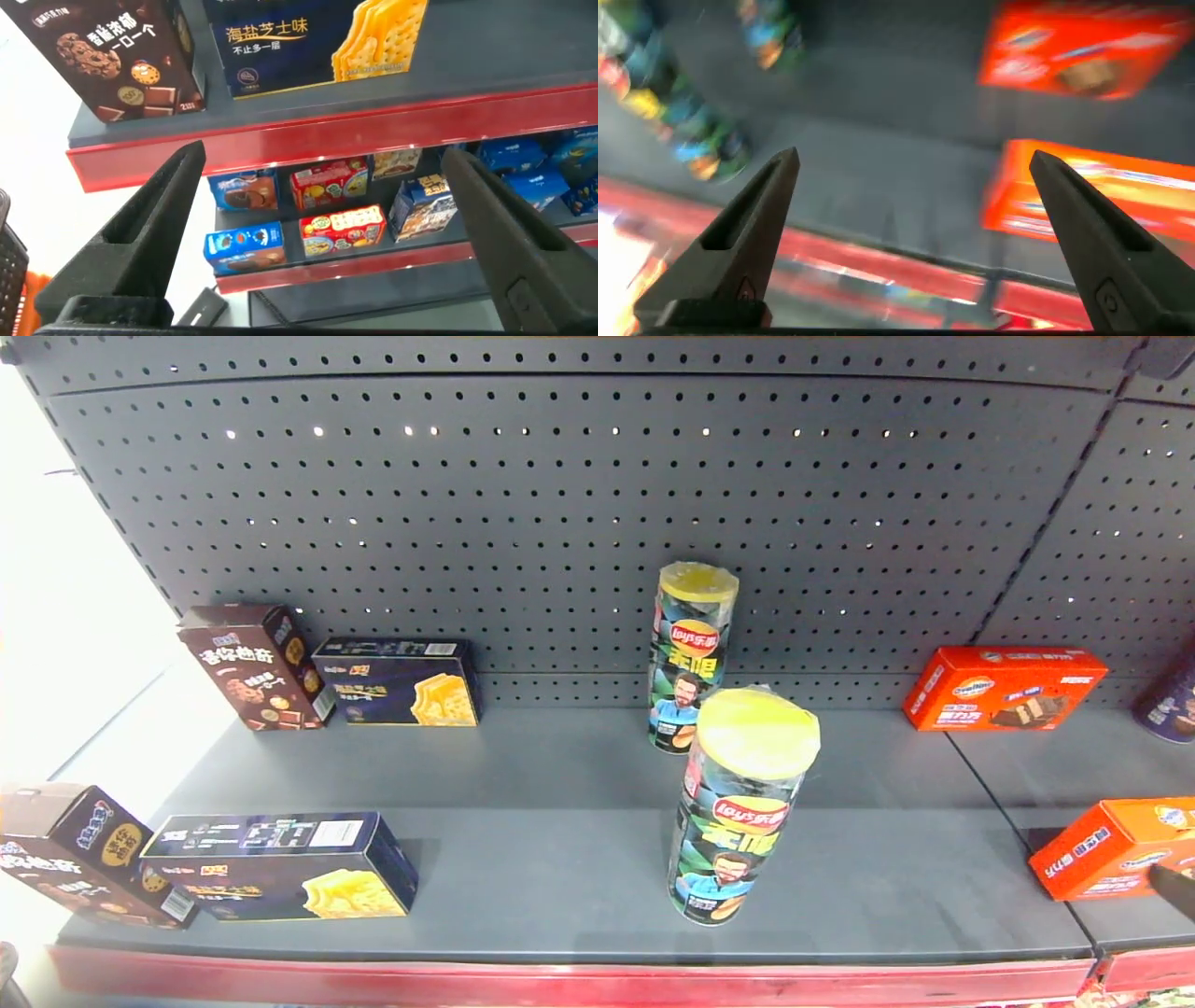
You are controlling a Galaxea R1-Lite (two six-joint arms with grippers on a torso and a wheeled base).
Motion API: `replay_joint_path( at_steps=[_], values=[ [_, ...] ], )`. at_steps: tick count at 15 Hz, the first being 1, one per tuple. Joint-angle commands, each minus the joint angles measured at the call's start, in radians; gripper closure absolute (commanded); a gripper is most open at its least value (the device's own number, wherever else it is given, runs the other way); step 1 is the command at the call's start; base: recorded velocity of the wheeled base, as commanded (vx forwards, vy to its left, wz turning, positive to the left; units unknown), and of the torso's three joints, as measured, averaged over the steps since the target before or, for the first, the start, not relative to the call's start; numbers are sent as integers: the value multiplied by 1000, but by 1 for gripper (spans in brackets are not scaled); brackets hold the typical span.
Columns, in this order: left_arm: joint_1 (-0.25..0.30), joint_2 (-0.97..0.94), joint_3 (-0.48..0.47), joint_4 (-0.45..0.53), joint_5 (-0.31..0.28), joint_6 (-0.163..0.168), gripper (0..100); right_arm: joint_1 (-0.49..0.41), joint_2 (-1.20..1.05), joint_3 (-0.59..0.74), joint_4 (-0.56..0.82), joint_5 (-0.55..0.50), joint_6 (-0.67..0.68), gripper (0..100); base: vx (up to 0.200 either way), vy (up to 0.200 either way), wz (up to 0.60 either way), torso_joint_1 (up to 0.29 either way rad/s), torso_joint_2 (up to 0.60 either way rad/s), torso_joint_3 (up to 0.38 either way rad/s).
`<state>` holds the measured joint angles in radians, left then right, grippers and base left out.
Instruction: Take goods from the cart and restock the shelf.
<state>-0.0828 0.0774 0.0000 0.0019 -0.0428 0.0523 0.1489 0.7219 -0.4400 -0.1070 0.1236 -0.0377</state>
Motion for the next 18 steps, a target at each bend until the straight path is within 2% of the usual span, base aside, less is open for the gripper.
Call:
replay_joint_path(
  at_steps=[1,2,5,9,13,14,18],
  values=[
    [0,5,0,0,0,-2,0,149,165,7,-10,-55,-2,0,0,0,0,0,0,0],
    [0,5,0,0,0,-2,0,184,202,7,-17,-61,-2,0,0,0,0,0,0,0],
    [0,5,0,0,-5,-2,0,199,271,-6,-31,-59,-2,0,0,0,0,0,0,0],
    [0,5,0,0,-6,-2,0,276,376,-48,-43,-61,-2,0,0,0,0,0,0,0],
    [0,5,0,0,-6,-2,0,299,450,-118,-43,-64,-2,0,0,0,0,0,0,0],
    [0,5,0,0,-6,-2,0,330,491,-166,-43,-87,-2,0,0,0,0,0,0,0],
    [0,5,0,0,-5,-2,0,374,567,-221,-46,-88,-2,0,0,0,0,0,0,0]
  ],
)
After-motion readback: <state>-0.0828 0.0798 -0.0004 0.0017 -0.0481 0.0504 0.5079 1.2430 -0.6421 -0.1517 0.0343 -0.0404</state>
